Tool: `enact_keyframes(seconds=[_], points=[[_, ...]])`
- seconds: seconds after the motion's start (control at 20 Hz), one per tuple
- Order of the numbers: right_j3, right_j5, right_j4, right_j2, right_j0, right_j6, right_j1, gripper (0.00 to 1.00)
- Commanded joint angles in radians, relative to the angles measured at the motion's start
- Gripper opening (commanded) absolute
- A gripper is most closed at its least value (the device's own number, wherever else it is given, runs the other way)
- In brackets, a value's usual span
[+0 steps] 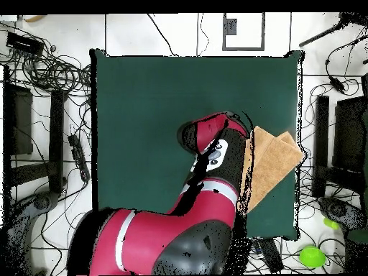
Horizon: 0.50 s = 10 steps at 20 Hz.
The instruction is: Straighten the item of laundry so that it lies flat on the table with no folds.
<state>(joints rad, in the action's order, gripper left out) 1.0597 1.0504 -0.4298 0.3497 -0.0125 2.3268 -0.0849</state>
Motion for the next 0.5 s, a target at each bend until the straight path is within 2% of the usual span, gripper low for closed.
enact_keyframes(seconds=[0.05, 0.5], points=[[0.083, -0.175, -0.018, -0.031, 0.030, 0.180, 0.091, 1.00], [0.076, -0.196, 0.022, -0.048, 0.048, 0.191, 0.099, 1.00]])
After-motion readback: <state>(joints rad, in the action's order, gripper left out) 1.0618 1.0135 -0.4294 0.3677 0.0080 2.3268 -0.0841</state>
